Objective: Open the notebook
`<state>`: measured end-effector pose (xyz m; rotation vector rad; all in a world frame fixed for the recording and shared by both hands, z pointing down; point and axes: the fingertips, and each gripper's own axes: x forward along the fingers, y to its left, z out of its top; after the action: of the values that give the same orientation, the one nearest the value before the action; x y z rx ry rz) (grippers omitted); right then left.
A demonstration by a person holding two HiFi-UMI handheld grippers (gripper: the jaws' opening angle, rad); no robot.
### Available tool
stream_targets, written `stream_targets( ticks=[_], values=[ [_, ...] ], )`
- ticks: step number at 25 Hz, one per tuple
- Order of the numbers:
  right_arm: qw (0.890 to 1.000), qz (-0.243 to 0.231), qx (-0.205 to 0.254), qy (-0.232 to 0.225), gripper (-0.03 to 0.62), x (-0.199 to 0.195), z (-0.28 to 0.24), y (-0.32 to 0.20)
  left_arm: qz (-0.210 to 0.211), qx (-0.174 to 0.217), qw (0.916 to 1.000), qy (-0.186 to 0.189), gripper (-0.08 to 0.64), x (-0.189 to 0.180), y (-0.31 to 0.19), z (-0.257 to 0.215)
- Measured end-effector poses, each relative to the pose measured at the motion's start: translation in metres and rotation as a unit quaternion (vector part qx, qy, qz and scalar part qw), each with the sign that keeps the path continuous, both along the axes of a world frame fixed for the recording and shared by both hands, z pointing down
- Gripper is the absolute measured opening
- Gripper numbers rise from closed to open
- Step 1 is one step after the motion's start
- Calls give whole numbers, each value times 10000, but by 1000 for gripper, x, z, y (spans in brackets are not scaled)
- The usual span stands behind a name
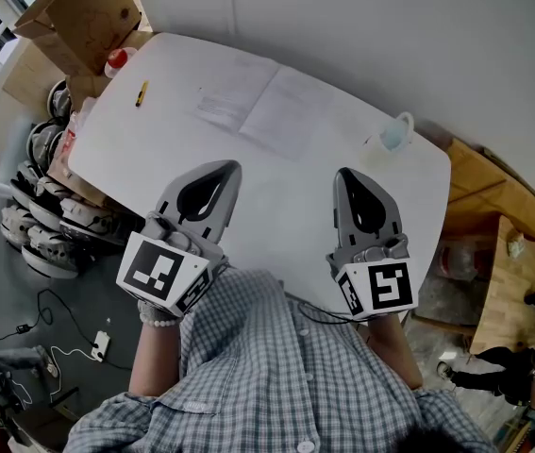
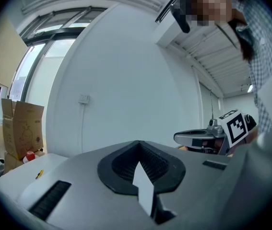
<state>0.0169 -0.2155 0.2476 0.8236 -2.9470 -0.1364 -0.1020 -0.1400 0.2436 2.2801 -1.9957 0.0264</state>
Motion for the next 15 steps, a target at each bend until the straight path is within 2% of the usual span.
stream_targets(
  ticks=[15],
  values=[
    [9997, -92, -235, -15, 20, -3, 8, 1, -33, -26, 10000, 32, 8, -2, 1, 3]
  ],
)
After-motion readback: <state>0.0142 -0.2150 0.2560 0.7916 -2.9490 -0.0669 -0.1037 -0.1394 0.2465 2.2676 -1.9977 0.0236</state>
